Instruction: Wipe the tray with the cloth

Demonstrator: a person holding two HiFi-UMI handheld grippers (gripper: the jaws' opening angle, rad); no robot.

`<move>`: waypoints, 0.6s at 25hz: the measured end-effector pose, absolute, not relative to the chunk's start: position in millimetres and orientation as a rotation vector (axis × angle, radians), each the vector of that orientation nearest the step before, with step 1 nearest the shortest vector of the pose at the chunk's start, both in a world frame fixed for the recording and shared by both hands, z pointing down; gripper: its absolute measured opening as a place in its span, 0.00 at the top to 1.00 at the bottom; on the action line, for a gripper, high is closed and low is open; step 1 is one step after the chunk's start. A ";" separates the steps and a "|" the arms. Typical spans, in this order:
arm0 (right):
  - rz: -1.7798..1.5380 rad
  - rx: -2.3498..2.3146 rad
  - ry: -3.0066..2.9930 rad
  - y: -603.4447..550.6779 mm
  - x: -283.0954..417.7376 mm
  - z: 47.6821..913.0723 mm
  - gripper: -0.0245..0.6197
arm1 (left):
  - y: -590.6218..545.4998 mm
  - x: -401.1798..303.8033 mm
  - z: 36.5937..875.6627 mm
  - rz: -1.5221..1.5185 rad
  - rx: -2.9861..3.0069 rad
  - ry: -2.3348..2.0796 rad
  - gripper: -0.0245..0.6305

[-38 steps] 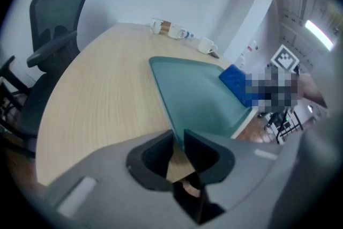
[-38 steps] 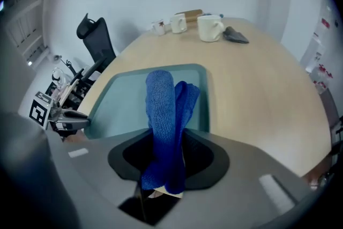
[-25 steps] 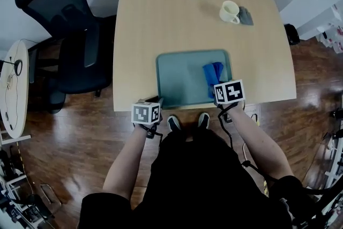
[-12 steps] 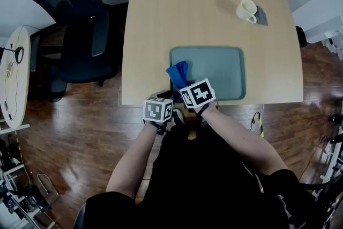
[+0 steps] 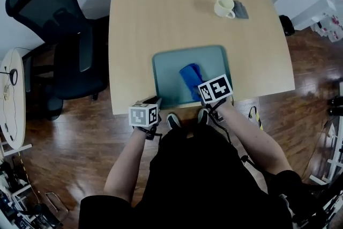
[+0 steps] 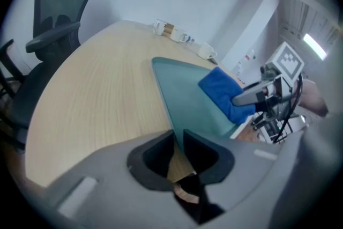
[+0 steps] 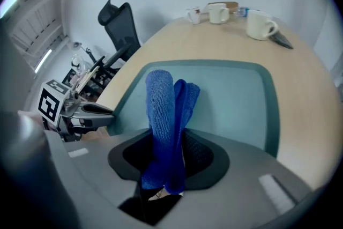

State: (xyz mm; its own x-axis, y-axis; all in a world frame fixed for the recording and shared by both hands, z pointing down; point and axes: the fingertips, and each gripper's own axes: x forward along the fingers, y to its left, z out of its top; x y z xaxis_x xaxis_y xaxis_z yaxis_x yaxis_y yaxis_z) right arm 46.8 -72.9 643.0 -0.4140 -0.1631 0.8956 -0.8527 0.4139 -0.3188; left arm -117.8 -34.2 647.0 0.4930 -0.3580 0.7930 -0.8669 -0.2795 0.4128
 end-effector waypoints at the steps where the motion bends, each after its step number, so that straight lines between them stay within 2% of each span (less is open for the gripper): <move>1: 1.063 0.912 -1.819 -73.9 69.1 643.4 0.73 | -33.6 -116.7 647.4 0.721 1.852 -1.024 0.87; 8: 1.034 1.081 -1.706 -77.3 181.7 641.9 0.73 | -34.2 -113.9 648.2 0.728 1.843 -1.042 0.87; 11: 0.964 1.069 -1.690 -74.8 195.2 640.1 0.73 | -34.4 -112.4 647.6 0.733 1.836 -1.048 0.88; 15: 0.978 1.038 -1.712 -68.0 175.4 640.0 0.73 | -36.0 -112.7 647.5 0.726 1.823 -1.066 0.88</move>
State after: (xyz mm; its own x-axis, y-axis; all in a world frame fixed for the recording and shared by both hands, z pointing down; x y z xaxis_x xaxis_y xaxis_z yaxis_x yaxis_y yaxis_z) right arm 175.4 -68.0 640.0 -0.2617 -0.2292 0.9375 -0.9240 0.3401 -0.1748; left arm -112.7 -36.0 647.5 0.4614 -0.3728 0.8051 -0.8856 -0.2473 0.3931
